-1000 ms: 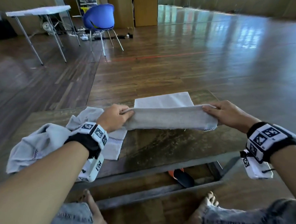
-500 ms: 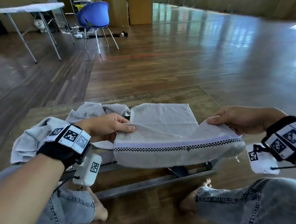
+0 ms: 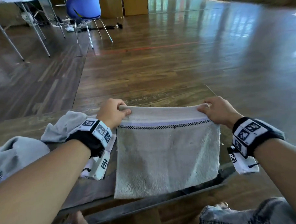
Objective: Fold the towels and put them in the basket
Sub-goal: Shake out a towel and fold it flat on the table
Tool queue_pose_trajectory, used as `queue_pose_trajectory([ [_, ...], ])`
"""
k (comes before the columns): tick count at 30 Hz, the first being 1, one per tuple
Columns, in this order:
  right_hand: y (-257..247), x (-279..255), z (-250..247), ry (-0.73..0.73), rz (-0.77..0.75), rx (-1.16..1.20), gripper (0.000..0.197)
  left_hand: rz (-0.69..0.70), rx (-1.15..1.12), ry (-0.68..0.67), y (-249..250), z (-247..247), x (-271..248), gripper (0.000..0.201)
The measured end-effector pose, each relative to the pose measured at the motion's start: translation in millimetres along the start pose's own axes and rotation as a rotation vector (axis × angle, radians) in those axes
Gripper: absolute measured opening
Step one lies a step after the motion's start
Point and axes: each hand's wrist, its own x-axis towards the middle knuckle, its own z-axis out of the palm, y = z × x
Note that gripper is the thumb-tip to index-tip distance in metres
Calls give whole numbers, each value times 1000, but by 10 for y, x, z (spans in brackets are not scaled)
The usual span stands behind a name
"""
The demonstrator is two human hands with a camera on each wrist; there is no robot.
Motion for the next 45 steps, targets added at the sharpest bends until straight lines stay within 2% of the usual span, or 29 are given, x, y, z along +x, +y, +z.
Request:
queue_pose_trajectory([
  [2, 50, 222, 112, 27, 22, -46, 18, -10, 53, 21, -27, 142, 238, 16],
  [4, 107, 406, 222, 19, 52, -96, 27, -41, 83, -4, -59, 288, 419, 17],
  [10, 240, 585, 502, -131, 15, -238, 28, -20, 295, -148, -214, 620, 569, 15],
  [14, 230, 582, 501, -165, -59, -251, 30, 8, 301, -192, -209, 584, 549, 13],
  [19, 211, 504, 408, -241, -86, -184, 21, -38, 255, -266, -171, 436, 502, 17],
  [22, 188, 470, 357, -264, -115, -184, 35, -72, 240, -276, -142, 381, 480, 11],
  [24, 190, 446, 320, -240, -125, -170, 43, -72, 221, -261, -120, 335, 461, 16],
  [28, 180, 406, 134, -203, -127, -110, 18, -33, 258, -225, -39, 145, 427, 12],
  [31, 70, 325, -65, -335, -153, -125, 13, -2, 279, -201, 27, -52, 400, 6],
  [33, -10, 261, -164, -373, -182, -169, 11, 11, 302, -183, 50, -163, 349, 1],
  [41, -141, 53, -271, -167, -251, -97, 23, 17, 240, -104, -10, -324, 106, 16],
  [45, -238, -1, -394, -41, -234, -32, 33, 70, 181, -35, 100, -465, 17, 21],
])
